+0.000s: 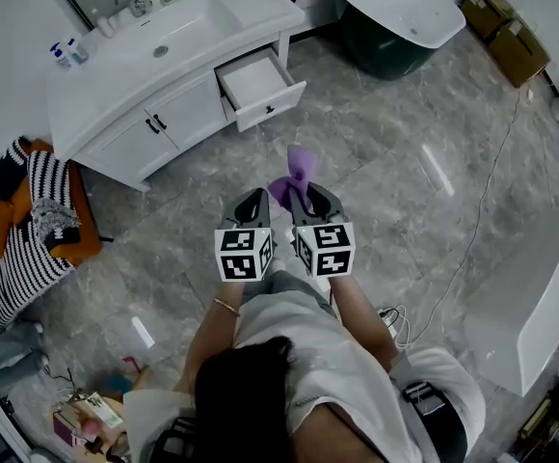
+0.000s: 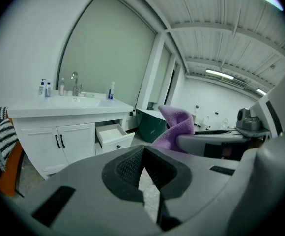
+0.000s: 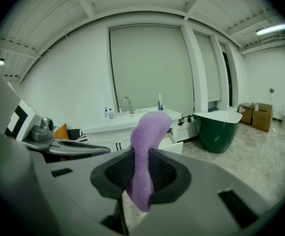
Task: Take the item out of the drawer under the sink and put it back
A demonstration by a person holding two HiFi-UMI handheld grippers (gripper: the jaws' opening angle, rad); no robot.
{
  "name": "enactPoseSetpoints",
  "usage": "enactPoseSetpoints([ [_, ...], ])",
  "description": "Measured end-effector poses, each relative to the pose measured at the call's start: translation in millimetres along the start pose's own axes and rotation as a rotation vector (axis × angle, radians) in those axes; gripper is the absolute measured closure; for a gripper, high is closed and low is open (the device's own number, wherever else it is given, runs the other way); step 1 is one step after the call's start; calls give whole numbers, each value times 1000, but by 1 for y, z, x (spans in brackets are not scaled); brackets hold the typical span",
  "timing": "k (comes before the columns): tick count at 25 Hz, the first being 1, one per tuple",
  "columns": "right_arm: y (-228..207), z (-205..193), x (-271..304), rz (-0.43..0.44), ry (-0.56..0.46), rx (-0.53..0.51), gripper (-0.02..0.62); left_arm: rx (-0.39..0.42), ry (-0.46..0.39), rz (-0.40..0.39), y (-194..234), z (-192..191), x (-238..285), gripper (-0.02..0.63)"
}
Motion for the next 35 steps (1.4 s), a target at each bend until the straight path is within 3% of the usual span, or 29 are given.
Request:
enactPoseSetpoints([
  [17, -19, 21, 38, -19, -5, -5, 515, 1, 6, -11, 21, 23, 43, 603],
  [35, -39, 112, 138, -34, 33, 13, 515, 22, 44, -38, 92, 119, 119, 603],
])
Point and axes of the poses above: the fingertips, and each gripper's own axes: x forward along the fingers, y to its left, z out of its top, the point moved 10 cm from there along -x, backward along the fingers, and after that the axes turned 14 degrees about y, right-handed, at the moved point
